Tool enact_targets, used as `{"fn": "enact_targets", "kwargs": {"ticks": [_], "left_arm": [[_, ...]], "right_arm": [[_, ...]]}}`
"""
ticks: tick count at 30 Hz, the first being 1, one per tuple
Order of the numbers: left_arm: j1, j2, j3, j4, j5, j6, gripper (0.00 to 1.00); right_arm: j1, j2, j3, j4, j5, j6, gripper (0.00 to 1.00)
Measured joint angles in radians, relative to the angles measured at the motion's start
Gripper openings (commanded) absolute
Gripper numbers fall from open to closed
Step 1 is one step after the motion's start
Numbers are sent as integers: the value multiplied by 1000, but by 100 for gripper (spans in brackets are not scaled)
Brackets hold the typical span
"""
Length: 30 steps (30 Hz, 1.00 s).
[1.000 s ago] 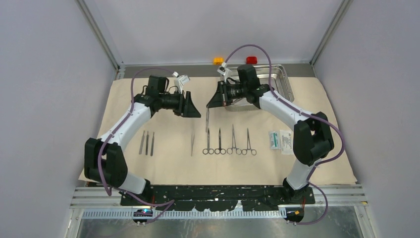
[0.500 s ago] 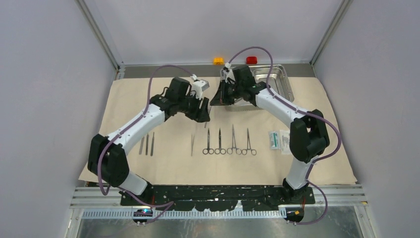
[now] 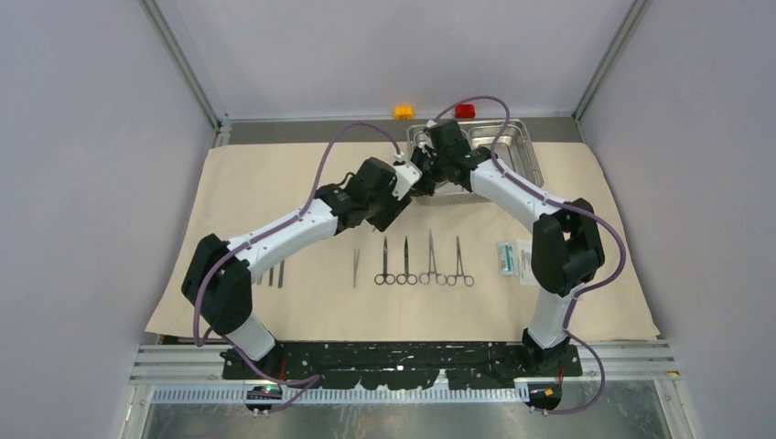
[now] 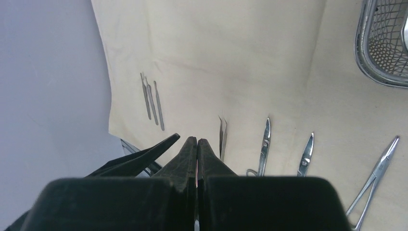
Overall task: Open and lay out the surgical kit
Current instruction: Place the medical item in the surgical kit.
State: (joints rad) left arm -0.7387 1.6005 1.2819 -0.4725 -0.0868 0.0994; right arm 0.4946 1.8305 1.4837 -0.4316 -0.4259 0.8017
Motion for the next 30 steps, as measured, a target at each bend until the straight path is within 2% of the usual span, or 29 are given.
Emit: {"fn": "enact_targets", "kwargs": {"ticks": [6,17,19,21,23,25,30], "left_arm": [[-68,11,-14,65,-146,119,44],[-77,15,-101,186,-246,221,27],[-79,15,-111,199,-253,229,20],[-78,15,-116,210,-263,235,8],[-76,15,-122,225,-283,245,4],[-71,15,-128,238,-289,248,2],[-71,14,-151,276,-306,262,0]], "right_arm": [[0,8,1,-4,-4,43,1],[0,16,1,2,-6,70,0],[0,16,1,4,-5,70,0],[0,16,1,3,-5,70,0],[-1,18,1,-1,-4,76,1],[-2,22,1,8,-5,87,4],[-13,24,1,10,-10,95,21]]}}
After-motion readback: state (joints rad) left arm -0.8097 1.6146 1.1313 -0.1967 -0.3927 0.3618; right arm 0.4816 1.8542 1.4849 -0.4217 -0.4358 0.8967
